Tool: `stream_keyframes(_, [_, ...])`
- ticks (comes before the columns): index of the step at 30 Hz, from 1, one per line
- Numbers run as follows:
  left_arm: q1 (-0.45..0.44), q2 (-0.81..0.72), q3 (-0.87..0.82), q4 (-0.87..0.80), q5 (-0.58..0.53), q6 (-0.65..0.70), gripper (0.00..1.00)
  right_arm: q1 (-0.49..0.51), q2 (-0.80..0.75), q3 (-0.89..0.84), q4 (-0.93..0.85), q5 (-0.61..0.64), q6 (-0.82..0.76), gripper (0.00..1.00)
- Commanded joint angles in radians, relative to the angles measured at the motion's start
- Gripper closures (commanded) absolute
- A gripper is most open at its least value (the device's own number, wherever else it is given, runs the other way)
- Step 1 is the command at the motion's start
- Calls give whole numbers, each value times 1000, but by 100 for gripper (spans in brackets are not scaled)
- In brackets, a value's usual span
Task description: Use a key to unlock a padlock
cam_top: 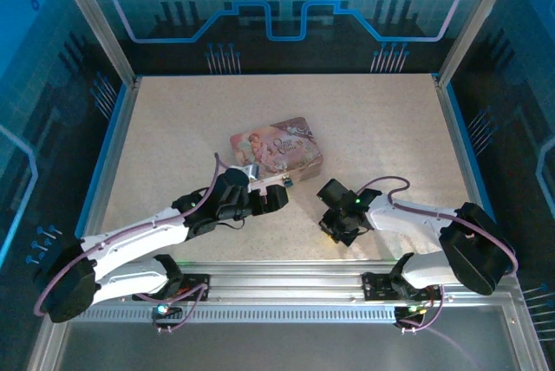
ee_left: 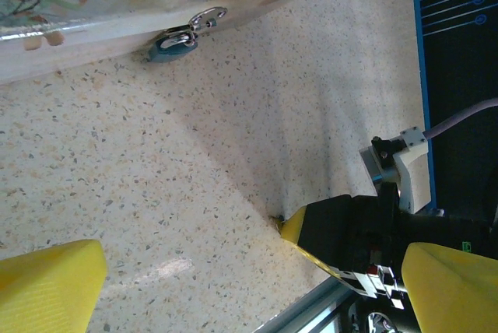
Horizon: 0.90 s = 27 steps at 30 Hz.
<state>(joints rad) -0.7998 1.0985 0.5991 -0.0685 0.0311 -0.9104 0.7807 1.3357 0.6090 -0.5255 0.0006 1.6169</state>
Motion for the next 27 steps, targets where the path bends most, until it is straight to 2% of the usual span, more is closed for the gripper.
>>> stream_keyframes(1, [-7, -25, 1, -33, -23, 16, 1, 15, 6, -18, -10, 37, -17, 90])
stream_keyframes(6, [-6, -44, -2, -38, -26, 13, 1, 15, -31, -15, -1, 84, -96, 98])
stream_keyframes(12, [-3, -83, -13, -28, -27, -26, 1, 12, -114, -38, 78, 110, -228, 100])
stream_keyframes(20, [15, -123, -61, 59, -15, -229, 1, 3, -262, -105, 297, 70, -354, 100])
stream_keyframes(27, [17, -146, -129, 206, -34, -415, 1, -12, -342, -106, 441, 45, -379, 100])
